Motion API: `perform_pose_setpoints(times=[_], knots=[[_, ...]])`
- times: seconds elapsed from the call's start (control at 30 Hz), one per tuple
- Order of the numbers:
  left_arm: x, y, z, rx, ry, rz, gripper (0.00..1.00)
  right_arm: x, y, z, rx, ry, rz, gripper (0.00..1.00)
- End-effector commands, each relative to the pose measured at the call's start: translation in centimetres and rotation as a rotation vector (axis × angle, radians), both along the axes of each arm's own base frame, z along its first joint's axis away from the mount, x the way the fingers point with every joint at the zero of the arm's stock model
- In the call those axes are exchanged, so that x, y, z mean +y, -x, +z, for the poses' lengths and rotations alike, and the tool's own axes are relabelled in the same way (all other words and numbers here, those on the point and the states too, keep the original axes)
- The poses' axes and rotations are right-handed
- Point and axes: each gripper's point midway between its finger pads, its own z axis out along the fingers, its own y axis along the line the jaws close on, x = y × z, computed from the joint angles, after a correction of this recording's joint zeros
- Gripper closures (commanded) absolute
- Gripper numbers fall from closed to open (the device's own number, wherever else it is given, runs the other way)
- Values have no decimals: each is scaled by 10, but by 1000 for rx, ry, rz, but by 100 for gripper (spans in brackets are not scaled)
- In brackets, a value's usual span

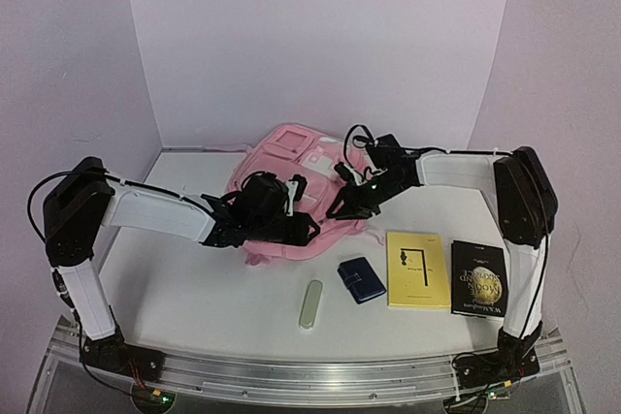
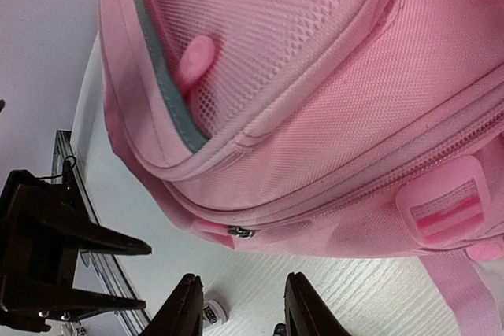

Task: Pack the student bag
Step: Unzip the student bag at the center of the board.

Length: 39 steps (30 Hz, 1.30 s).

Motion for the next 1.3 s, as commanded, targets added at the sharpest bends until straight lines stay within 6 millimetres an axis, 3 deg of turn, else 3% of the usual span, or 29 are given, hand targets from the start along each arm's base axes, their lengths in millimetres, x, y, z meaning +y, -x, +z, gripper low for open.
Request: perform_pose_setpoints(times=[0.0, 0.23, 0.47, 0.67, 1.07, 1.27], knots=[[-23, -3, 15, 41, 105, -26, 72, 14, -11, 4, -25, -68, -7, 67], [-9, -19, 15, 7, 76, 88, 72, 15, -15, -14, -2, -63, -30, 71], [4, -35, 6, -3, 10, 188, 65, 16, -16, -20, 14, -65, -48, 72], [-2, -45, -7, 4, -25, 193, 66, 16, -16, -24, 30, -69, -55, 73], [-14, -37, -23, 95, -26, 156, 70, 25, -10, -30, 62, -91, -47, 76], [-4, -34, -34, 131, -65, 195, 71, 24, -8, -31, 65, -90, -47, 77]])
